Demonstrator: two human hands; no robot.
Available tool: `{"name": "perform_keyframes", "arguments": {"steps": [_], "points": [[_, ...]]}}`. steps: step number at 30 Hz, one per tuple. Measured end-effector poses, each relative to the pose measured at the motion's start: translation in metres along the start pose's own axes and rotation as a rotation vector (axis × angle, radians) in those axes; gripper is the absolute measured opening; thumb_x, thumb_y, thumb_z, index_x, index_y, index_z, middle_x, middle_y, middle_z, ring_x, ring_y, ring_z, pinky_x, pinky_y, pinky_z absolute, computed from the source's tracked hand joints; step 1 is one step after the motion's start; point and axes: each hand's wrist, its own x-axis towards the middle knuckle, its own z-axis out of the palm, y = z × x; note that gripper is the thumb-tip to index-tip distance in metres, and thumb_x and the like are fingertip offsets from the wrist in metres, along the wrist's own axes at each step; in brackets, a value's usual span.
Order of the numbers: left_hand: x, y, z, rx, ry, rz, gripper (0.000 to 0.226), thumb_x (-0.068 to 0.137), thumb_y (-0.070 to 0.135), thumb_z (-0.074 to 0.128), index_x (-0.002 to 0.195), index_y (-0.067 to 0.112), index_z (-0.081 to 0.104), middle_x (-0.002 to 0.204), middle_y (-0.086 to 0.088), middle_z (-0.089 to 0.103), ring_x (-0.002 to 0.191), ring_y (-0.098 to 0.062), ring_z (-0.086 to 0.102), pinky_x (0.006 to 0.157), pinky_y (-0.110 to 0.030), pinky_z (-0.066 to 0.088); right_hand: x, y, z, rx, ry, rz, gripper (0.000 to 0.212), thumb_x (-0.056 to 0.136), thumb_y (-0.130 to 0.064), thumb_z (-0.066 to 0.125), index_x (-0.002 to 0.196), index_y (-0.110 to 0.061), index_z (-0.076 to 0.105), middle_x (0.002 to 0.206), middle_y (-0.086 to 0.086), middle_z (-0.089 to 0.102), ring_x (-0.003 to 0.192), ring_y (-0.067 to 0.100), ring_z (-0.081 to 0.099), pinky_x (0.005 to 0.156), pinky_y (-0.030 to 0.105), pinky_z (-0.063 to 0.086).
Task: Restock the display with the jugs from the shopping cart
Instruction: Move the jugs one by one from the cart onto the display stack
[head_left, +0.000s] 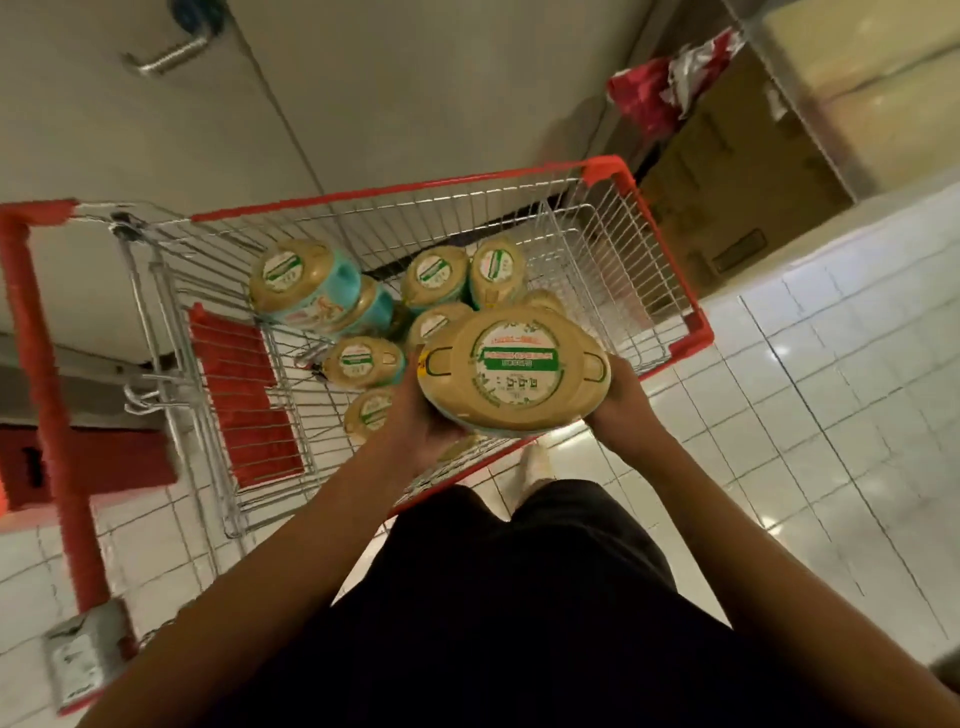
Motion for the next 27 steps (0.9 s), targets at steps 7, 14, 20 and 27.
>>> {"name": "perform_keyframes", "arguments": {"steps": [7,14,20,27], "points": [[0.024,-0.054,0.070,0.221,-0.165,-0.189,0.053,0.106,0.054,0.040,0.117,0.019,0.078,0.125,-0.010,0.073,0.116,-0.031,0.067,0.101,-0.052,0.054,-0.090,0.020,-0.057,0.020,0.316,0.097,0.024,0.092,-0.001,0.069,0.106,-0.018,0.077,0.095,-0.003,0.080,0.089,0.018,0.075,0.081,0.032,0.061],[0.059,-0.125,0.161,0.525,-0.322,-0.294,0.050,0.100,0.057,0.046,0.118,0.025,0.080,0.122,-0.008,0.075,0.108,-0.028,0.074,0.078,-0.044,0.063,-0.160,0.048,-0.131,0.070,0.566,0.164,0.026,0.094,-0.002,0.069,0.106,-0.024,0.077,0.097,-0.002,0.080,0.089,0.015,0.076,0.078,0.029,0.061],[0.083,-0.192,0.252,0.643,-0.408,-0.356,0.053,0.101,0.065,0.043,0.129,0.032,0.072,0.144,-0.012,0.062,0.135,-0.039,0.055,0.107,-0.063,0.043,-0.205,0.084,-0.217,0.085,0.643,0.178,0.012,0.094,-0.023,0.066,0.099,-0.017,0.075,0.090,0.002,0.077,0.078,0.015,0.073,0.072,0.024,0.058],[0.099,-0.255,0.348,0.668,-0.374,-0.366,0.071,0.093,0.063,0.053,0.147,0.019,0.057,0.136,-0.014,0.067,0.119,-0.032,0.066,0.090,-0.052,0.060,-0.228,0.110,-0.327,0.071,0.652,0.186,0.025,0.095,-0.006,0.063,0.097,-0.029,0.070,0.086,-0.016,0.075,0.077,0.004,0.069,0.073,0.014,0.053]]}}
